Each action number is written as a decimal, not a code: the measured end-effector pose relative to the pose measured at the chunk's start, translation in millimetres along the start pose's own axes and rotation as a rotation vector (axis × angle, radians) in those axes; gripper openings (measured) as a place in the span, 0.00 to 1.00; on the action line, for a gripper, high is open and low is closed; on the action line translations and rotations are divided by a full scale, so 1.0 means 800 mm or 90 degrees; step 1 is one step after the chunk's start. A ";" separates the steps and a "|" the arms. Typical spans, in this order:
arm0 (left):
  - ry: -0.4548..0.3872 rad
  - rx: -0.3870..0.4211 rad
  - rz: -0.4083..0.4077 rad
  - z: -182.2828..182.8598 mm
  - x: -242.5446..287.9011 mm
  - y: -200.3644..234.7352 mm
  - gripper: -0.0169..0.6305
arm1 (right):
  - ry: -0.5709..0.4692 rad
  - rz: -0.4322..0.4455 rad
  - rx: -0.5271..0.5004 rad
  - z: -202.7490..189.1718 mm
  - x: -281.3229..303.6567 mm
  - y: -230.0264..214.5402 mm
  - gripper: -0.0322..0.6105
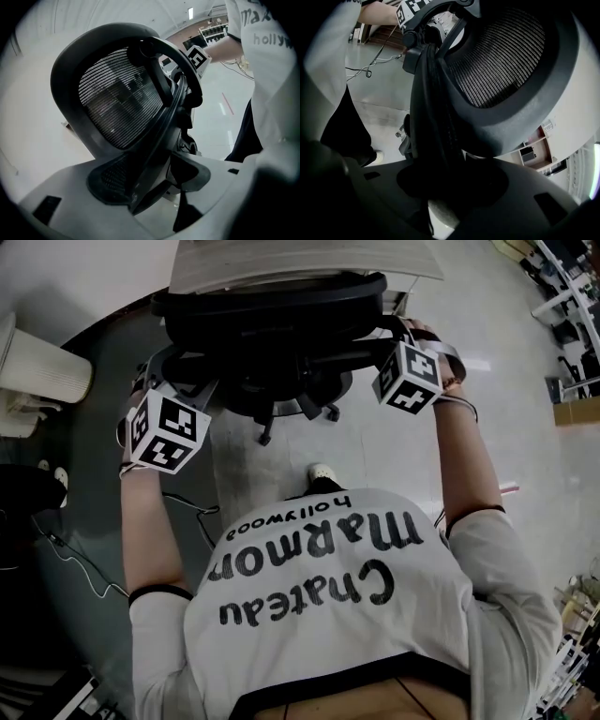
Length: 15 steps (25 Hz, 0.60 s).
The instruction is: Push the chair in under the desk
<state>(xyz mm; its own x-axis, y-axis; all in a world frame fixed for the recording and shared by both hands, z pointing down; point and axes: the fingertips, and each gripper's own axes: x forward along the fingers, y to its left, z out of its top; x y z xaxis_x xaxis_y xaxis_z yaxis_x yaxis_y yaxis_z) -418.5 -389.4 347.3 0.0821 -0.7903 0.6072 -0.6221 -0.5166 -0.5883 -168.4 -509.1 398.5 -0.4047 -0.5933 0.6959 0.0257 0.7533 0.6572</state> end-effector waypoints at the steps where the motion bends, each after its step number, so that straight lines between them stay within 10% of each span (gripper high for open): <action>1: 0.000 -0.001 0.002 0.005 0.003 -0.001 0.47 | -0.003 0.000 -0.001 -0.004 0.001 -0.004 0.35; 15: 0.001 -0.011 0.006 0.007 0.014 -0.012 0.47 | -0.017 0.008 -0.015 -0.013 0.008 -0.002 0.34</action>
<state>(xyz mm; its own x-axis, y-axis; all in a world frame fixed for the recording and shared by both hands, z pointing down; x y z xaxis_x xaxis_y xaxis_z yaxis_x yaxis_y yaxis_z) -407.4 -395.1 356.7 0.0748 -0.7947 0.6024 -0.6367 -0.5030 -0.5845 -161.2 -516.5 404.9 -0.4286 -0.5763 0.6958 0.0523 0.7531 0.6559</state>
